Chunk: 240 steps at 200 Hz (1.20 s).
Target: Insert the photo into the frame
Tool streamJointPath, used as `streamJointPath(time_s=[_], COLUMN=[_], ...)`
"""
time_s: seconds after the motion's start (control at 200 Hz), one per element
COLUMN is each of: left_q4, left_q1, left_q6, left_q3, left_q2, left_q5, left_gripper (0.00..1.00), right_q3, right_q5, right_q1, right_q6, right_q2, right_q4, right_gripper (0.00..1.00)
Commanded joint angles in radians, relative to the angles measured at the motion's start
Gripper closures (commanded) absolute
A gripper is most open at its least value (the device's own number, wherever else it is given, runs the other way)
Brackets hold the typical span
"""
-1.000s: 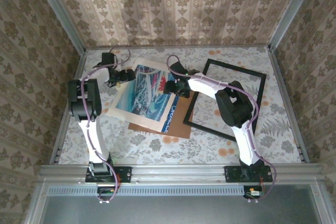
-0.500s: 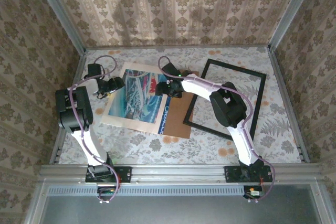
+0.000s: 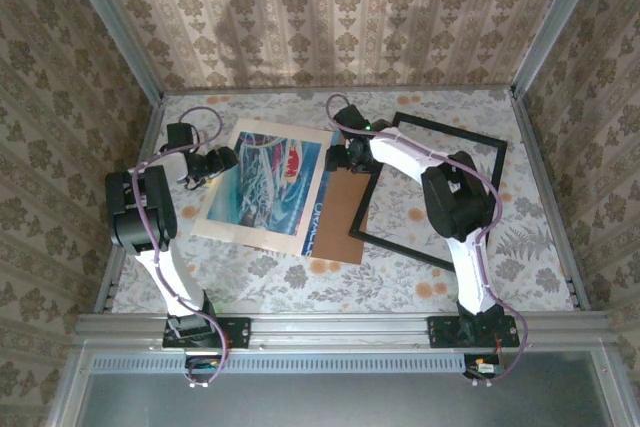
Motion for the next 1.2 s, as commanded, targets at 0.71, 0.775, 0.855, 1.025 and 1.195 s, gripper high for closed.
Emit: streamJointPath(time_s=[0.71,0.775,0.855,1.025,1.195], left_q4=[-0.02,-0.022,-0.021,-0.025,-0.032], left_q1=[-0.009,-0.009,-0.01,-0.01,0.001], left_q6=[-0.022,-0.021,-0.02,-0.024,-0.033], left_q3=[-0.012,-0.009,-0.008,-0.006,-0.016], left_q2=[0.016,0.019,0.019,0.026,0.015], left_q5=[0.022,0.024,0.024,0.019,0.014], left_gripper=[0.19,0.19,0.19,0.19,0.19], right_q3=[-0.084,-0.09,-0.091,-0.102,-0.118], right_q5=[0.028,0.016,-0.006,-0.153,-0.263], right_q1=[-0.044,-0.042,-0.031,0.006,0.024], right_q6=[-0.029,-0.024,-0.015,0.03,0.075], right_q2=[-0.03,-0.038,-0.03,0.006,0.01], right_q4=[-0.167,-0.161,-0.152,-0.079,0.041], right_gripper=[0.15,0.15,0.15,0.16,0.18])
